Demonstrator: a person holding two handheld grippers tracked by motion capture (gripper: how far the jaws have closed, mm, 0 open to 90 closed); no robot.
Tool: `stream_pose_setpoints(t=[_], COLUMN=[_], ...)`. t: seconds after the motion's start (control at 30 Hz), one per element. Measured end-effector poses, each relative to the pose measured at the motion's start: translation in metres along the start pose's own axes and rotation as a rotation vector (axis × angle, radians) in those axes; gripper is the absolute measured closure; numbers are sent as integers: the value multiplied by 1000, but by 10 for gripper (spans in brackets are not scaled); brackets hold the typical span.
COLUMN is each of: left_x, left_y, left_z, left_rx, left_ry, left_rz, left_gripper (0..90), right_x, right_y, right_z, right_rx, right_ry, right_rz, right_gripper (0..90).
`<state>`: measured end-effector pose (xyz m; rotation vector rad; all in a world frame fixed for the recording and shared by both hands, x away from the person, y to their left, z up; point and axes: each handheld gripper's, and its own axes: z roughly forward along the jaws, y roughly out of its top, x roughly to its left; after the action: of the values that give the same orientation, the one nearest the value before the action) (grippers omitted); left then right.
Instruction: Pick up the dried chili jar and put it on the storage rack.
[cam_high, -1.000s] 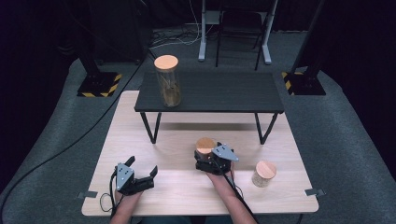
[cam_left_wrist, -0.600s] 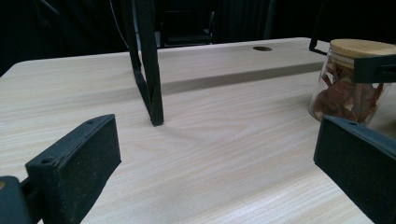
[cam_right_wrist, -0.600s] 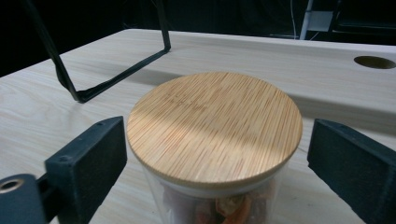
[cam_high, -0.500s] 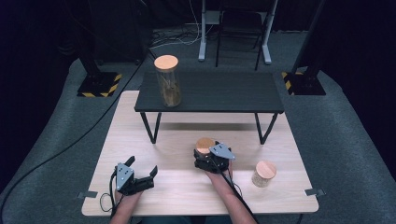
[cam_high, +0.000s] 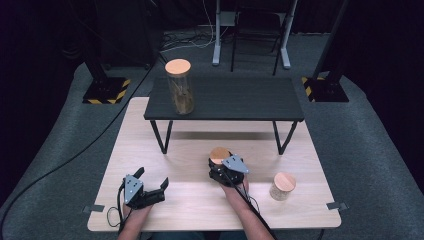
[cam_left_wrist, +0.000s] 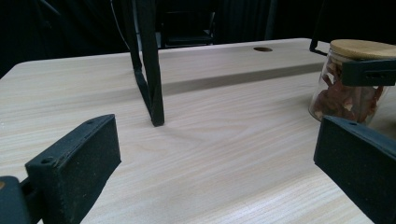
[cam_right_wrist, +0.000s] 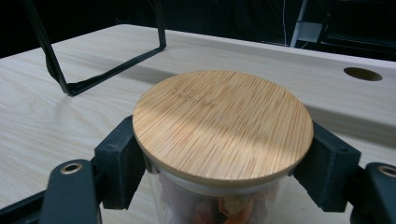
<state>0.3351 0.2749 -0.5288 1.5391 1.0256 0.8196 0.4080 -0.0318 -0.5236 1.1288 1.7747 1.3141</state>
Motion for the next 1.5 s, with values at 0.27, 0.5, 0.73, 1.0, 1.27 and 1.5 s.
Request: stream_pose_setpoints(t=[0.27,0.5,0.73,1.0,1.27,1.5], left_x=[0,0,0,0,0,0], left_y=[0,0,0,0,0,0], left_z=[0,0,1,1,1,0], left_rx=[1,3,4,4,4,-2], left_ry=[0,3,3,1,0,-7], left_rz=[1,0,-1,-1,-2,-6], left_gripper=[1,0,0,0,0,0], right_x=[0,-1,2,4,3,0], right_y=[4,14,29,41,57,74], right_z=[-3,-9,-17,-22,-30,-37], right_rx=[-6,-22,-44,-57,-78,-104], right_ry=[-1,17,34,53,44,41], right_rz=[-1,6,-6,11,10,18], right_gripper=[245,245,245,245,245,245])
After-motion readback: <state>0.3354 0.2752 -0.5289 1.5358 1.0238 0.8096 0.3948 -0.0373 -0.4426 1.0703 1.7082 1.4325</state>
